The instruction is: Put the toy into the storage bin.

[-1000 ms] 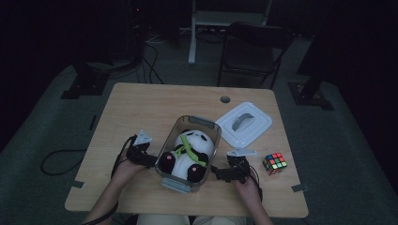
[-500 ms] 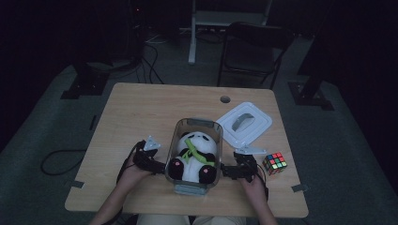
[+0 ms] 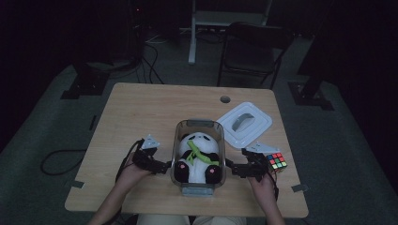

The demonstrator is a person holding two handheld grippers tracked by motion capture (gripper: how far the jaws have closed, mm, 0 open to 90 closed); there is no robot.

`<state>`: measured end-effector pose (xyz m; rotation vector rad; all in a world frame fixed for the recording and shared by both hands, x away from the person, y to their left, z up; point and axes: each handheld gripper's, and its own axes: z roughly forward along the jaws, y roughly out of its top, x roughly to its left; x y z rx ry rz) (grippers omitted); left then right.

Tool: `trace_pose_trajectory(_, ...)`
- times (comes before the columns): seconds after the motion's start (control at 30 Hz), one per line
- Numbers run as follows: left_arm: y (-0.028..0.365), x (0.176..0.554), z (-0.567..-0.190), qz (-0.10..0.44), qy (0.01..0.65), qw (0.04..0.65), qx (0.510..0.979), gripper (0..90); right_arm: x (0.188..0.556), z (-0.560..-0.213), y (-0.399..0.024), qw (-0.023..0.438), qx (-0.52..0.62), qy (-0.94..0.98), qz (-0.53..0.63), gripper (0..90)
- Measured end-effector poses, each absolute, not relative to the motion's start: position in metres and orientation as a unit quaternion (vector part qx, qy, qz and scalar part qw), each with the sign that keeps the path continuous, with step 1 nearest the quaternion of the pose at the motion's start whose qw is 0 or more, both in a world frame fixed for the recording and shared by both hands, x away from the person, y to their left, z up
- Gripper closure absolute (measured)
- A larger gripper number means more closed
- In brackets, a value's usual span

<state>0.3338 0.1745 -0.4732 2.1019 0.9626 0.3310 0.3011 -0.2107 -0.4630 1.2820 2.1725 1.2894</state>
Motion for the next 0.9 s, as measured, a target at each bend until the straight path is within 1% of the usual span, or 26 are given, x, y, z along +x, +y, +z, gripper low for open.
trace_pose_trajectory(0.07,0.179,0.332,-0.463,0.137,0.381,0.402,0.821,1.8,0.296,-0.451,-0.212,0.157,0.439,0.751,0.467,13.5)
trace_pose_trajectory(0.13,0.182,0.329,-0.451,0.13,0.38,0.421,0.813,1.8,0.29,-0.438,-0.21,0.163,0.426,0.75,0.48,13.5)
trace_pose_trajectory(0.2,0.181,0.322,-0.437,0.132,0.368,0.434,0.812,1.8,0.284,-0.428,-0.206,0.163,0.415,0.751,0.488,13.4)
trace_pose_trajectory(0.27,0.178,0.316,-0.426,0.136,0.36,0.441,0.811,1.8,0.278,-0.419,-0.201,0.143,0.405,0.752,0.501,13.4)
trace_pose_trajectory(0.33,0.173,0.308,-0.415,0.131,0.346,0.447,0.814,1.8,0.274,-0.413,-0.196,0.138,0.394,0.754,0.508,13.4)
trace_pose_trajectory(0.47,0.16,0.3,-0.41,0.12,0.327,0.433,0.832,1.8,0.268,-0.408,-0.185,0.13,0.38,0.766,0.502,13.1)
trace_pose_trajectory(0.6,0.155,0.3,-0.414,0.117,0.325,0.426,0.836,1.8,0.266,-0.41,-0.175,0.13,0.37,0.781,0.487,12.8)
trace_pose_trajectory(0.67,0.155,0.301,-0.415,0.115,0.327,0.427,0.835,1.8,0.266,-0.413,-0.17,0.139,0.368,0.791,0.469,12.3)
trace_pose_trajectory(0.9,0.154,0.302,-0.416,0.114,0.329,0.426,0.835,1.8,0.27,-0.418,-0.167,0.135,0.381,0.802,0.439,11.7)
